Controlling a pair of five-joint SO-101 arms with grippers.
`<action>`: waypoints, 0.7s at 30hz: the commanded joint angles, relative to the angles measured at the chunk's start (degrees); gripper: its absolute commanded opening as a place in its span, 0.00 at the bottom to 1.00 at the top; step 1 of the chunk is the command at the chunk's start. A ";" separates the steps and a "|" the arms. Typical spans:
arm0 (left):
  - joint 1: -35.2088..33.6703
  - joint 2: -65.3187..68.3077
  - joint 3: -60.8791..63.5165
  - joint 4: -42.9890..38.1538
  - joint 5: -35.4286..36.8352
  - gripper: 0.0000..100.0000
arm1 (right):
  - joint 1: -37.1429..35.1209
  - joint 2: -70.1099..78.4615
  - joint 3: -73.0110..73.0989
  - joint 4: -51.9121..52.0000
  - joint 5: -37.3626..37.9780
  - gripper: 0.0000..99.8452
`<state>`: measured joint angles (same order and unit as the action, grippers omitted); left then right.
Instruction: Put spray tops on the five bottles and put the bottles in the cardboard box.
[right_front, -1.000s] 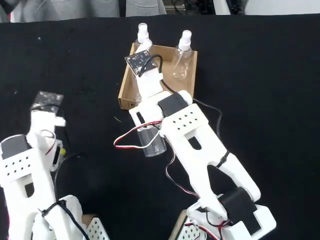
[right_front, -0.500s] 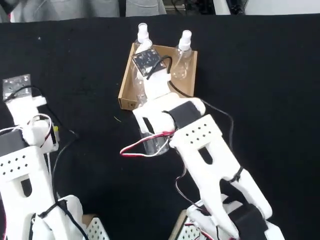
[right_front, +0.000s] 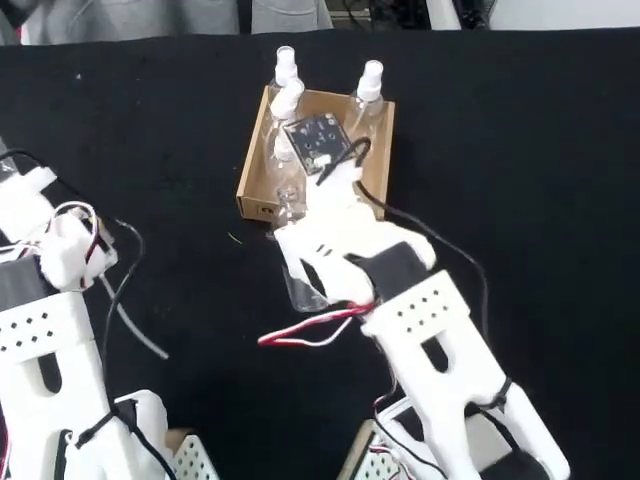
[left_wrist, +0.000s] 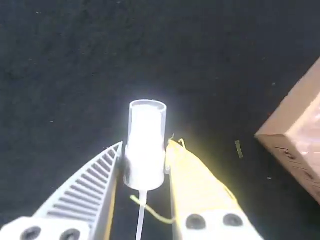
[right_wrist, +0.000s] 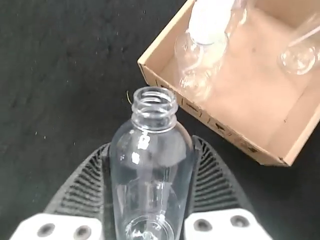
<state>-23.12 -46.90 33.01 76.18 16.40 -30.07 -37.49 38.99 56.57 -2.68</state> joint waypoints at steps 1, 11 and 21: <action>3.30 -0.44 -4.00 0.26 3.78 0.03 | 1.41 -4.26 1.89 -5.71 0.26 0.02; 4.70 -12.40 0.57 -7.47 11.34 0.03 | 1.41 -12.35 5.67 -6.77 0.09 0.02; 4.70 -30.07 20.09 -26.90 16.09 0.03 | 1.41 -13.49 5.93 -6.77 0.26 0.02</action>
<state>-19.08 -72.48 51.47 54.11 31.08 -30.07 -48.22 45.05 51.56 -2.77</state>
